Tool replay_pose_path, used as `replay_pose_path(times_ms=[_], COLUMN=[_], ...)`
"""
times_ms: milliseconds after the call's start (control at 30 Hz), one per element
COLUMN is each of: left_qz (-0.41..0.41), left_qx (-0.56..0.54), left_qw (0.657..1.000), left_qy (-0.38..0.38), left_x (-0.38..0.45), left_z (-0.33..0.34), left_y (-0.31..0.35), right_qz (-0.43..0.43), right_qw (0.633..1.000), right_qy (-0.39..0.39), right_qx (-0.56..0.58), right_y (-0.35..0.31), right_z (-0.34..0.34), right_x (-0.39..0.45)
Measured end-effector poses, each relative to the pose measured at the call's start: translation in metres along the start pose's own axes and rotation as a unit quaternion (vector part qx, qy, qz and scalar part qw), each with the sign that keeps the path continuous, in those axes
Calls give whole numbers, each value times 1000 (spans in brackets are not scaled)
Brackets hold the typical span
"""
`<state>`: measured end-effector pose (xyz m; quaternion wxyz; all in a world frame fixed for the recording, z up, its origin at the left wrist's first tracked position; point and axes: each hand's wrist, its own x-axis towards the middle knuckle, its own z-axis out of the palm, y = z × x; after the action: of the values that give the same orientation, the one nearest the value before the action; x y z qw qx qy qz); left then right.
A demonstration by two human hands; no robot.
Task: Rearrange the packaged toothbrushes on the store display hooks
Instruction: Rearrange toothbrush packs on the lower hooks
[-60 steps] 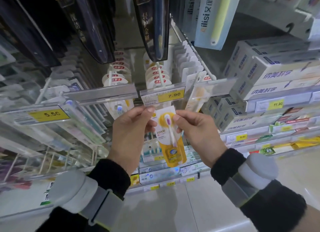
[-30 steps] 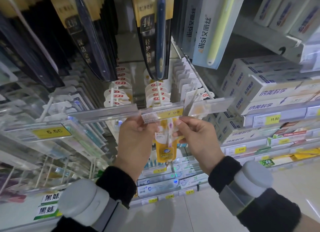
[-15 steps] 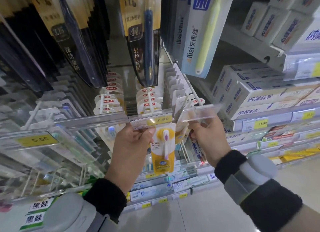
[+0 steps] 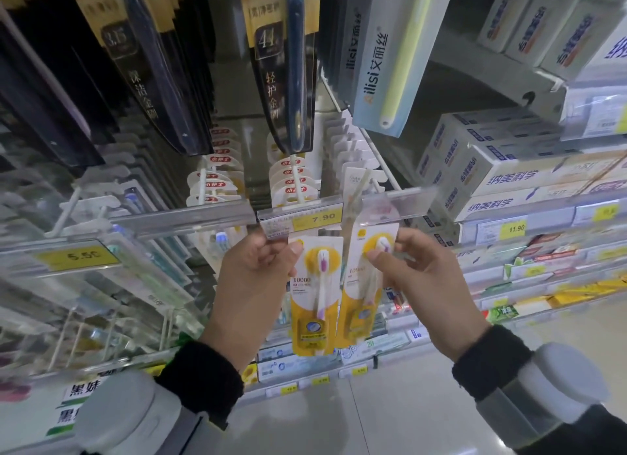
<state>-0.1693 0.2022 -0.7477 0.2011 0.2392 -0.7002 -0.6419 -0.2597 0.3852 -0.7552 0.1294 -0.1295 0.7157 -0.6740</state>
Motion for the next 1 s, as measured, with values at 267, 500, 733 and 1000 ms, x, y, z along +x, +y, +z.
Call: replay_pose_path(times_ms=[267,500,733,1000], left_qz=[-2,-15,-25,-50], left_qx=[24,37,-5,-10], left_qw=[1000,998,999,997], left_qy=[7,43,35,54], left_x=[-12,-15,-20,-24], left_z=[-25,-42,-50,-58], left_y=[-25,-33,-32,-37], right_qz=[27,-35,-68,-48], right_qw=[998,997,993,993], right_qy=[-42,-36,-4,34], right_qx=[-33,-58,-95,-105], right_y=[6,-7,-1,-3], right_z=[17,63,68,78], right_x=[-10,9,2,8])
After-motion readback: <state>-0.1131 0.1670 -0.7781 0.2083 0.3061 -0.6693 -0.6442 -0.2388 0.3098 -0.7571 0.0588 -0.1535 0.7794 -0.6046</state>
